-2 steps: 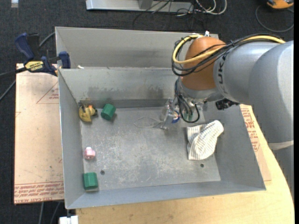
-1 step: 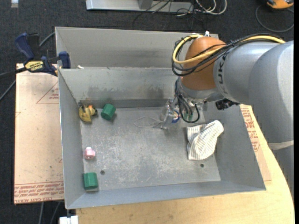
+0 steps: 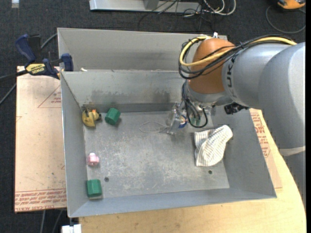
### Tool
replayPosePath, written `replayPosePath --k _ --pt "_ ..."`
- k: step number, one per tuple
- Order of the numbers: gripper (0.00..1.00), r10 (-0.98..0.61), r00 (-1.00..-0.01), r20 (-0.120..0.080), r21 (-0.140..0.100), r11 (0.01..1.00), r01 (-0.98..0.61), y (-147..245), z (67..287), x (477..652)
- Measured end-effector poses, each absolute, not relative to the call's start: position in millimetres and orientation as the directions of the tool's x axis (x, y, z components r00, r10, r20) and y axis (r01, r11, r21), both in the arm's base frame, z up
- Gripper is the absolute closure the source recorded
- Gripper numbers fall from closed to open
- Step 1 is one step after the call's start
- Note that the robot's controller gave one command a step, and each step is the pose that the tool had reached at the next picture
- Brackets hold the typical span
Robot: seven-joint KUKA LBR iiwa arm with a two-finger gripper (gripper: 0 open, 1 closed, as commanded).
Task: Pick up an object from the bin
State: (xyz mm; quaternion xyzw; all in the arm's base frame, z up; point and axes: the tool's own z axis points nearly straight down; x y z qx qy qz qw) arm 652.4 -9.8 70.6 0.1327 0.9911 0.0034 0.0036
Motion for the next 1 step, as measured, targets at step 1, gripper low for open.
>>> replayPosePath --k 1 --pt "1.00 0.263 -0.965 -0.006 0.008 0.965 0.263 -9.9 70.6 652.4"
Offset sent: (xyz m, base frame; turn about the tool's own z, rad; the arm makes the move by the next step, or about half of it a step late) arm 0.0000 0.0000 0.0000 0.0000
